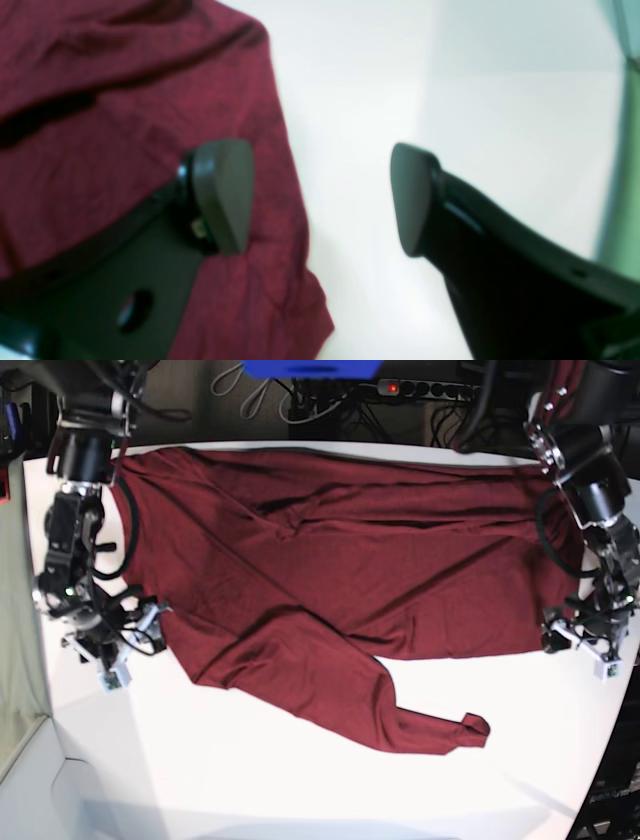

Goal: Layout the t-shirt on the table in an organized manner, then fold the t-shirt properly
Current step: 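Release the corners and lower both grippers onto the shirt's side edges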

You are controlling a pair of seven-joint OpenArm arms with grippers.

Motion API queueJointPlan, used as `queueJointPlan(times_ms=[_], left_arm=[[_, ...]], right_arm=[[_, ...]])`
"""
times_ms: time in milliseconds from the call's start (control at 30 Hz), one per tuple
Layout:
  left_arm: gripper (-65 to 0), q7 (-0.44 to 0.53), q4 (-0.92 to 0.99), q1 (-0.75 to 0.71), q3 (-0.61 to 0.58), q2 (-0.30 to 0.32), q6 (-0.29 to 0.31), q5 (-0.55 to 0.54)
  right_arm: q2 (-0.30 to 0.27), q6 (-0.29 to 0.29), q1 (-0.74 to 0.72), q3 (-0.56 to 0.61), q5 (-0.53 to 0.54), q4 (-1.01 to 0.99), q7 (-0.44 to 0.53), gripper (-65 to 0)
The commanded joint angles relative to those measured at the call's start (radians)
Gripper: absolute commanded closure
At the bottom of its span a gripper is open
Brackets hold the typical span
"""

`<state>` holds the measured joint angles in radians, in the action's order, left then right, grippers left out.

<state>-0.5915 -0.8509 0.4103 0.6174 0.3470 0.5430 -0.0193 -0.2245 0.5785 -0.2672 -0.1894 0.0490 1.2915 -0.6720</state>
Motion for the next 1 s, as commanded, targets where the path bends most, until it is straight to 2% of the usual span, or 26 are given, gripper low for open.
queueJointPlan(times_ms=[0, 333, 467, 600, 700, 900, 967], left_arm=[[-48.5, 0.037, 0.011, 0.039, 0.0, 0.019, 0.001, -0.012], [-48.2, 0.166, 0.178, 0.104, -0.006, 0.017, -0.001, -0.012], [-48.2, 0.17, 0.184, 0.103, -0.064, 0.021, -0.001, -0.012], [-48.4, 0.169, 0.177, 0.086, -0.064, 0.025, -0.001, -0.014], [-48.4, 0.169, 0.16, 0.078, -0.063, 0.059, -0.001, -0.014], [-48.4, 0.175, 0.17, 0.075, -0.063, 0.085, -0.001, -0.015], [-48.5, 0.176, 0.172, 0.074, -0.066, 0.08, -0.001, -0.014]], right_arm=[[-0.009, -0.001, -0.043, 0.012, 0.015, -0.013, 0.022, -44.0], [-0.033, -0.002, -0.145, 0.049, 0.013, -0.232, 0.189, -44.0], [-0.036, -0.002, -0.143, 0.049, 0.013, -0.243, 0.196, -44.0], [-0.033, -0.002, -0.14, 0.049, 0.013, -0.243, 0.196, -44.0], [-0.031, -0.002, -0.139, 0.049, 0.013, -0.243, 0.196, -44.0], [-0.029, -0.002, -0.136, 0.047, 0.013, -0.244, 0.196, -43.9], [-0.029, -0.002, -0.134, 0.047, 0.013, -0.244, 0.196, -43.9]])
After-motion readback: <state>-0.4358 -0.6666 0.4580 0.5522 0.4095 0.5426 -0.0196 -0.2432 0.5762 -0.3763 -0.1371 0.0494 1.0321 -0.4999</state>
